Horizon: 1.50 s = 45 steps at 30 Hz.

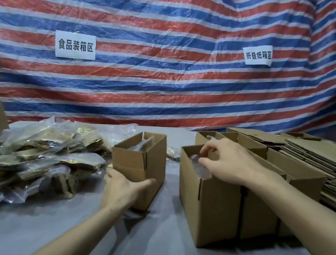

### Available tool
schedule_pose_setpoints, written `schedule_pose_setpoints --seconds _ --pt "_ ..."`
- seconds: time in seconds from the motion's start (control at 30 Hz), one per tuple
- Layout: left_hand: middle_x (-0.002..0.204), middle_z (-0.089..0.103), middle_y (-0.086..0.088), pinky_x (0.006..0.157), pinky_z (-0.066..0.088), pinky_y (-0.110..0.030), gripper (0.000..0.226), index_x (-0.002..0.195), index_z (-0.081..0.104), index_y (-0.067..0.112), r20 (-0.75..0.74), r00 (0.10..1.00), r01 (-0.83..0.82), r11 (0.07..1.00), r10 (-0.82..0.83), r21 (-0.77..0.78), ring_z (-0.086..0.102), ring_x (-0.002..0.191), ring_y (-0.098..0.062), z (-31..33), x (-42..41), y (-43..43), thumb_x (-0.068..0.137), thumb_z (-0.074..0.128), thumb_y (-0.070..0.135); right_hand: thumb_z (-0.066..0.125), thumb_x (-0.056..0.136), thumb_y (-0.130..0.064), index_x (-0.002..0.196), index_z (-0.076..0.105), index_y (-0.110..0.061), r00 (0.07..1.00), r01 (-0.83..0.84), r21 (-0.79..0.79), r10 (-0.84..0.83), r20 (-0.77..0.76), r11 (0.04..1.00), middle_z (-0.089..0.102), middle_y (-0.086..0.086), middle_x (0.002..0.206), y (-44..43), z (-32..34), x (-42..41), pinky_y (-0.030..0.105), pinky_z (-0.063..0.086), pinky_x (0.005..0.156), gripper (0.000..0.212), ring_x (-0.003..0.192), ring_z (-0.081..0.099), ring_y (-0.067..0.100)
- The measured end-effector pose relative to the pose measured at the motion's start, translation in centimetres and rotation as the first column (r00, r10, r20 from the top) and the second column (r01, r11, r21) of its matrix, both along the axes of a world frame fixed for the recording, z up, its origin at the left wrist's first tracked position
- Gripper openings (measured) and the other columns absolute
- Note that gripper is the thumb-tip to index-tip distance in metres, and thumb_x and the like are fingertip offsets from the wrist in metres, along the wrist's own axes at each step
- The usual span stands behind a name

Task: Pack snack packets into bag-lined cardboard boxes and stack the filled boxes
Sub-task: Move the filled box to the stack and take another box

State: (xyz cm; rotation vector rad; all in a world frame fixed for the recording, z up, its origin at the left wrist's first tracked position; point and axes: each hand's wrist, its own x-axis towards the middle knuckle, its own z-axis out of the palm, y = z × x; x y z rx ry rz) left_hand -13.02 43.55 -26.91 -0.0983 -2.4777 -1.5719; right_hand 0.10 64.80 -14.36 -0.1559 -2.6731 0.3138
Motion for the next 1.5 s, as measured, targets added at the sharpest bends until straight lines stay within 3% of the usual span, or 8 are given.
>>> schedule_pose_setpoints --seconds 0.17,0.4,0.8,0.9,1.0,1.1,1.27,1.5 --pt "0.151 0.041 -0.021 0.105 0.043 -0.051 0.139 0.148 0.021 0.0 0.026 0.995 -0.097 0.993 0.099 -0.063 0.049 0.134 -0.04 0.7 -2.6 4.7 0.052 0.083 0.077 0.066 0.095 -0.042 0.135 0.057 -0.029 0.998 -0.043 -0.1 0.047 0.04 0.994 0.057 -0.001 0.137 2.8 0.8 -2.9 0.025 0.044 0.08 0.043 0.123 0.056 0.019" --pt "0.148 0.046 -0.017 0.111 0.039 -0.057 0.144 0.148 0.019 0.004 -0.041 0.999 -0.039 0.993 0.035 -0.112 0.045 0.138 -0.038 0.1 -5.0 8.5 0.045 0.078 0.086 0.061 0.096 -0.048 0.149 0.042 -0.032 0.986 -0.08 -0.099 0.093 0.137 0.992 0.043 0.002 0.156 4.8 1.3 -7.6 0.039 0.044 0.104 0.059 0.138 0.046 0.026" --pt "0.124 0.066 0.0 0.096 0.054 -0.041 0.065 0.131 0.05 0.02 -0.165 0.955 0.24 0.969 -0.247 -0.061 0.062 0.105 -0.016 0.0 -7.6 10.7 0.079 0.086 0.035 0.063 0.097 -0.044 0.16 0.012 -0.037 0.958 -0.027 -0.051 0.04 0.285 0.998 0.019 0.003 0.168 6.9 0.5 -12.8 0.048 0.031 0.119 0.082 0.151 0.027 0.031" --pt "0.133 0.061 -0.001 0.098 0.055 -0.049 0.067 0.145 0.048 0.021 -0.202 0.916 0.334 0.937 -0.348 -0.099 0.058 0.12 -0.017 -0.2 -7.6 11.5 0.086 0.079 0.016 0.061 0.099 -0.037 0.159 0.019 -0.037 0.94 -0.027 -0.018 0.031 0.34 0.999 0.026 0.005 0.165 6.6 0.6 -12.8 0.047 0.034 0.119 0.074 0.149 0.032 0.032" --pt "0.143 0.057 -0.004 0.099 0.055 -0.05 0.064 0.149 0.047 0.02 -0.204 0.89 0.396 0.914 -0.407 -0.094 0.054 0.13 -0.018 -0.4 -7.4 11.8 0.092 0.072 0.008 0.057 0.1 -0.037 0.141 0.051 -0.032 0.926 -0.009 0.071 -0.019 0.377 0.997 0.051 0.009 0.144 6.1 0.8 -12.7 0.044 0.049 0.105 0.042 0.124 0.054 0.028" --pt "0.139 0.06 -0.005 0.091 0.059 -0.05 0.051 0.148 0.05 0.019 -0.181 0.878 0.451 0.893 -0.443 -0.003 0.066 0.114 -0.024 -0.7 -7.1 11.8 0.099 0.06 0.008 0.054 0.1 -0.041 0.114 0.054 -0.034 0.927 0.005 0.141 -0.058 0.371 0.99 0.05 0.008 0.129 5.9 0.6 -12.7 0.048 0.05 0.102 0.015 0.113 0.055 0.028" --pt "0.128 0.062 -0.005 0.081 0.063 -0.049 0.042 0.142 0.052 0.018 -0.122 0.888 0.459 0.863 -0.442 0.213 0.067 0.108 -0.028 -1.4 -5.1 12.1 0.103 0.044 0.006 0.053 0.099 -0.045 0.11 0.05 -0.038 0.93 0.058 0.177 -0.118 0.347 0.982 0.03 0.004 0.119 5.9 0.1 -12.9 0.054 0.044 0.105 0.013 0.112 0.051 0.032" --pt "0.127 0.063 0.001 0.082 0.047 -0.019 0.036 0.139 0.054 0.018 -0.097 0.917 0.392 0.919 -0.387 0.036 0.058 0.108 -0.011 -0.9 -5.2 12.3 0.103 0.051 0.018 0.052 0.099 -0.026 0.116 0.057 -0.035 0.934 0.044 0.134 -0.088 0.345 0.99 0.041 0.008 0.126 5.1 0.6 -12.3 0.047 0.049 0.1 0.02 0.107 0.054 0.029"
